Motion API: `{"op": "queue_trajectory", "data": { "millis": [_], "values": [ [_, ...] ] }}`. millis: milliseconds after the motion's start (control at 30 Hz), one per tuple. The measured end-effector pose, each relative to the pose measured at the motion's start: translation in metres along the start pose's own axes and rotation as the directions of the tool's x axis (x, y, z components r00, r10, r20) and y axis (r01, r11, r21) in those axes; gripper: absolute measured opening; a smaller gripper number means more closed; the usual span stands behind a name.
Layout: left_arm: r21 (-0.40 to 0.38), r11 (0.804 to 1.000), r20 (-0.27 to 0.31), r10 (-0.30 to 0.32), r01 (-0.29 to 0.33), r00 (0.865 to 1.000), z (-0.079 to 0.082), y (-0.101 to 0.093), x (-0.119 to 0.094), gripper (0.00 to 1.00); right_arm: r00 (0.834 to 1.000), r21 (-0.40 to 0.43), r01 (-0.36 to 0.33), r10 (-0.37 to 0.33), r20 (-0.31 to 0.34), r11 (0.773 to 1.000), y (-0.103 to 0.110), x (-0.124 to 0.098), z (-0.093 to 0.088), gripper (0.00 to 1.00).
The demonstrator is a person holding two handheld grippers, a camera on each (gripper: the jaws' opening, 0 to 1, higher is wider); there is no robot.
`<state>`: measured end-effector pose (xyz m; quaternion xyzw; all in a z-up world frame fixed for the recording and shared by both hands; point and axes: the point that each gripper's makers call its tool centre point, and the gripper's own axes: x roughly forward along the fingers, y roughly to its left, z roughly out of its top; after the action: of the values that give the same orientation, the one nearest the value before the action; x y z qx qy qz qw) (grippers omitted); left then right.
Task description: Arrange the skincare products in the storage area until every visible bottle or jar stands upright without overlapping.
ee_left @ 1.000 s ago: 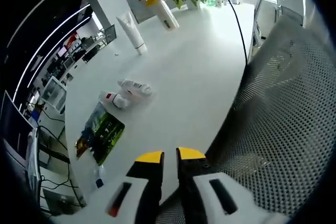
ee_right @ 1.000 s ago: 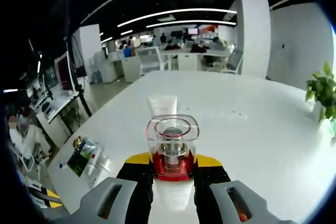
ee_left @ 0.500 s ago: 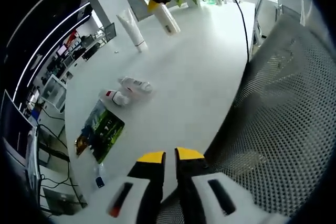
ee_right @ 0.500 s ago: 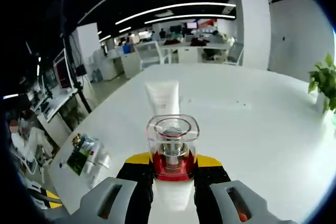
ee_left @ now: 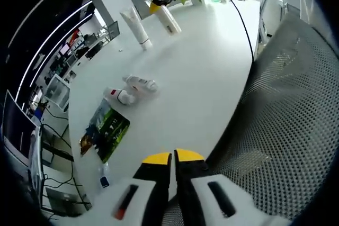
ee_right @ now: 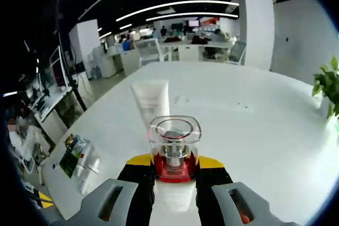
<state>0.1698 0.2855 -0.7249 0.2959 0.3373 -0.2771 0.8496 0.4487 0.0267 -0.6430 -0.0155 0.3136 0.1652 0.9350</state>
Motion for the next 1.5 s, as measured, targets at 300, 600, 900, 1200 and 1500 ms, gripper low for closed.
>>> {"op": "queue_trajectory", "data": {
  "millis": [300, 600, 900, 1200, 1500],
  "values": [
    [0.004, 1.000, -0.022, -0.013, 0.013, 1.000, -0.004, -0.003, 0.002, 0.00, 1.000, 0.010, 0.021, -0.021, 0.004, 1.000, -0.015, 0.021, 0.005, 0.24],
    [-0.001, 1.000, -0.029, -0.011, 0.011, 1.000, -0.005, -0.002, 0.003, 0.00, 0.997, 0.027, 0.046, -0.048, 0.058, 0.999, -0.025, 0.039, 0.019, 0.24],
    [-0.002, 1.000, -0.043, -0.022, 0.022, 0.999, -0.008, -0.004, 0.005, 0.00, 0.990, 0.027, 0.089, -0.091, 0.105, 0.996, -0.034, 0.055, 0.031, 0.24],
    [-0.005, 1.000, -0.043, -0.024, 0.024, 0.999, -0.009, -0.004, 0.005, 0.00, 0.985, 0.031, 0.107, -0.110, 0.133, 0.994, -0.039, 0.066, 0.036, 0.25],
    [-0.005, 1.000, -0.043, -0.027, 0.027, 0.999, -0.008, -0.004, 0.005, 0.00, 0.976, 0.007, 0.122, -0.121, 0.183, 0.992, -0.038, 0.064, 0.034, 0.25]
  ]
}}
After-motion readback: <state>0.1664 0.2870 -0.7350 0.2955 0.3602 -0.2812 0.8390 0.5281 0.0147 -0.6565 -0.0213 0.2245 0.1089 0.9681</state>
